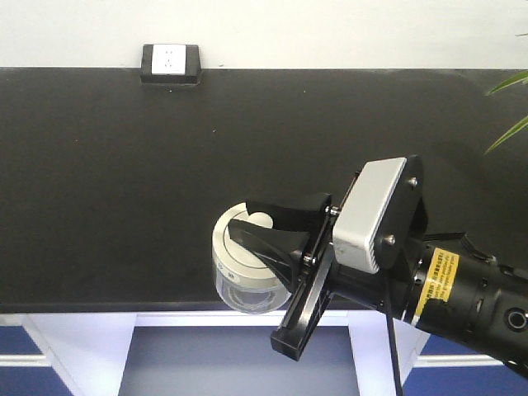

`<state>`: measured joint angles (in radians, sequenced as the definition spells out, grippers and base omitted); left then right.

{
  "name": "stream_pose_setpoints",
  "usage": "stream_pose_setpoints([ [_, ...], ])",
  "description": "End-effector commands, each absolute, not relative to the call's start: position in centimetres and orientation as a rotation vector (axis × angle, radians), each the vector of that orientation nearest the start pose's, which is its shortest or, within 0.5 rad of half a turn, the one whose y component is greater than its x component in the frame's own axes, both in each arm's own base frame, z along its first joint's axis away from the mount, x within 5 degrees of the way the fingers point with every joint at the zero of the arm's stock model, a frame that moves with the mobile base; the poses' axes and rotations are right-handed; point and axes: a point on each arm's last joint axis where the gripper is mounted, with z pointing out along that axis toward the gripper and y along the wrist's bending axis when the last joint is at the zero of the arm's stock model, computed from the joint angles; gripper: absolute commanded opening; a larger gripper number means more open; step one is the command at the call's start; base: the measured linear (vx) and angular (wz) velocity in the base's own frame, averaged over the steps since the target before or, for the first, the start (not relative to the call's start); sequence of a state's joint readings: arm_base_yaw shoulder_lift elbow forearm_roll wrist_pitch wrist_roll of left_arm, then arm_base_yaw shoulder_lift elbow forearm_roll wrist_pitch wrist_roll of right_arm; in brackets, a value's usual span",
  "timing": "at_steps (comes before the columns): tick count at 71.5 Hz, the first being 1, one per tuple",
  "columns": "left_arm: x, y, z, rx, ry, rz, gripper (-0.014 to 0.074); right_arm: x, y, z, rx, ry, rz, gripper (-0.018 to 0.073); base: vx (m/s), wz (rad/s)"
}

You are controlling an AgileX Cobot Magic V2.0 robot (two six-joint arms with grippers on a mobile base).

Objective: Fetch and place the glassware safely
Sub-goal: 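Drive up to the black countertop holding the jar in the right gripper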

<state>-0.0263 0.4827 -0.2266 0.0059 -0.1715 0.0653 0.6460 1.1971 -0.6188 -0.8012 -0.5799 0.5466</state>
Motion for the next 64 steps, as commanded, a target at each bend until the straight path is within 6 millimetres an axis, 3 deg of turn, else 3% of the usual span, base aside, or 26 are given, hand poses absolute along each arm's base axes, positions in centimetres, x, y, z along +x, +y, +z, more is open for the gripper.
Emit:
stream_pose_setpoints([
  [1,10.99,-0.28,28.4,0.062,1.469,0.026,-0.0007,17.15,17.73,31.91,-0.891,1.264,0.758,-0.0003,0.2,-0.03],
  [64,10.99,-0.28,28.4,0.062,1.469,0.026,-0.0007,17.15,17.73,31.91,-0.891,1.264,0.758,-0.0003,0.15,0.01],
])
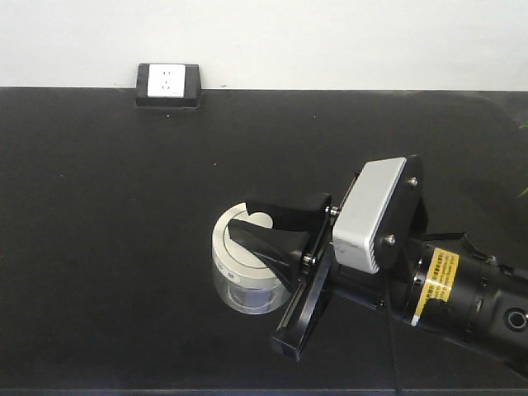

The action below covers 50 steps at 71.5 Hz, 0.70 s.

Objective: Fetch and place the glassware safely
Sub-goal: 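Drive up to the black countertop holding the jar in the right gripper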

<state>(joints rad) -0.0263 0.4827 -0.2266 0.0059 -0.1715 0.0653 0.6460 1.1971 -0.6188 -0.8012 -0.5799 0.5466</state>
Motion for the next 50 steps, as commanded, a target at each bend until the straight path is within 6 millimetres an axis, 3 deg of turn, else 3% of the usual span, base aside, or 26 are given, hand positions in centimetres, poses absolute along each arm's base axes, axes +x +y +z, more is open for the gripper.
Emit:
stream_pose_setpoints([
  [1,10.99,-0.28,28.4,0.062,1.469,0.026,-0.0007,17.15,17.73,31.91,-0.891,1.264,0.758,-0.0003,0.08,0.01],
  [50,10.99,-0.28,28.4,0.062,1.469,0.026,-0.0007,17.15,17.73,31.91,-0.891,1.264,0.758,-0.0003,0.04,0.0],
])
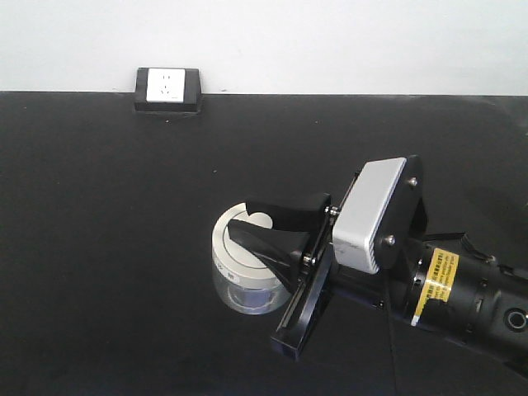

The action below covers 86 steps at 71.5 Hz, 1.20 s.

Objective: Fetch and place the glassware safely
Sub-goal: 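Drive up to the black countertop holding the jar in the right gripper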

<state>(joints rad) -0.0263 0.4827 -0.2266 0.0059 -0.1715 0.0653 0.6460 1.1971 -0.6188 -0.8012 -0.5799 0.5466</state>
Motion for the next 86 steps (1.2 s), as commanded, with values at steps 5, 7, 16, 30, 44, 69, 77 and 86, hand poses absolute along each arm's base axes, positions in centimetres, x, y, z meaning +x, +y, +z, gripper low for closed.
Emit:
stream_pose_setpoints([
  [5,10.99,-0.28,28.4,0.062,1.469,0.026,-0.0007,17.15,17.73,31.91,-0.891,1.264,0.758,-0.0003,0.0,0.0],
  [7,10.99,-0.28,28.4,0.062,1.469,0.026,-0.0007,17.15,17.73,31.91,-0.891,1.264,0.758,-0.0003,0.0,0.0],
  [16,10.99,-0.28,28.4,0.062,1.469,0.026,-0.0007,17.15,17.73,31.91,-0.891,1.264,0.758,-0.0003,0.0,0.0],
  [30,10.99,-0.28,28.4,0.062,1.469,0.026,-0.0007,17.15,17.73,31.91,-0.891,1.264,0.758,-0.0003,0.0,0.0],
  [44,10.99,-0.28,28.4,0.062,1.469,0.026,-0.0007,17.15,17.73,31.91,-0.891,1.264,0.758,-0.0003,0.0,0.0],
  [69,10.99,-0.28,28.4,0.062,1.469,0.026,-0.0007,17.15,17.73,31.91,-0.891,1.264,0.758,-0.0003,0.0,0.0],
  [77,10.99,-0.28,28.4,0.062,1.469,0.026,-0.0007,17.15,17.73,31.91,-0.891,1.264,0.758,-0.0003,0.0,0.0],
  [86,10.99,-0.28,28.4,0.062,1.469,0.026,-0.0007,17.15,17.73,31.91,-0.891,1.264,0.758,-0.0003,0.0,0.0],
])
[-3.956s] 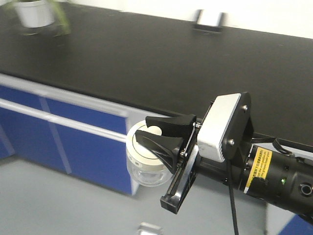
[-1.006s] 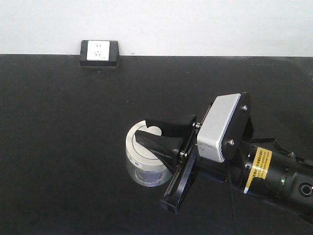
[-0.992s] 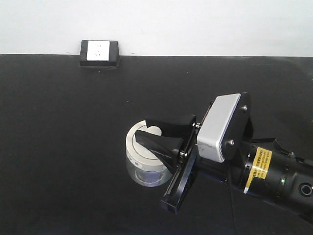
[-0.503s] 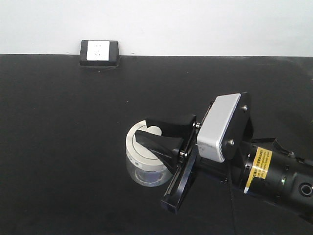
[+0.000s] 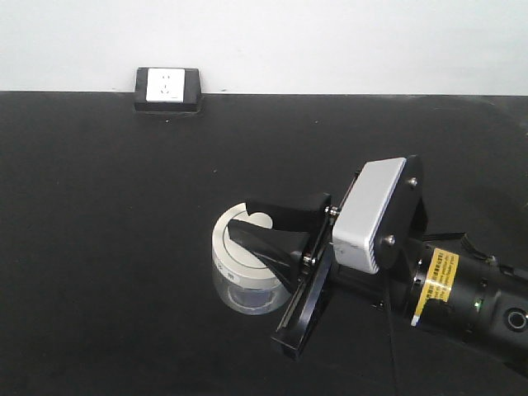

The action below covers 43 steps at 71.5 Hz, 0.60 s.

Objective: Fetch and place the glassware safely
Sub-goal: 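Drive up to the black countertop holding the jar in the right gripper, then lower the held jar onto the countertop with the right gripper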

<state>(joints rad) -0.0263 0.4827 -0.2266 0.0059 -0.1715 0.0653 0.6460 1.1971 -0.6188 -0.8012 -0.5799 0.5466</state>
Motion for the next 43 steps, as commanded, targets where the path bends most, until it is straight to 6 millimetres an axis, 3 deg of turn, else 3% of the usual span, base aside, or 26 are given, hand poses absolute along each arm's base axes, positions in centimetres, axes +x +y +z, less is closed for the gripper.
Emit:
stream_pose_setpoints([
  [1,10.99,-0.28,28.4,0.062,1.469,0.026,-0.0007,17.15,17.73,31.91,-0.891,1.264,0.758,-0.0003,0.0,0.0],
  [43,10.99,-0.28,28.4,0.062,1.469,0.026,-0.0007,17.26,17.67,31.96,-0.867,1.274,0.764,-0.0001,0.0,0.0],
])
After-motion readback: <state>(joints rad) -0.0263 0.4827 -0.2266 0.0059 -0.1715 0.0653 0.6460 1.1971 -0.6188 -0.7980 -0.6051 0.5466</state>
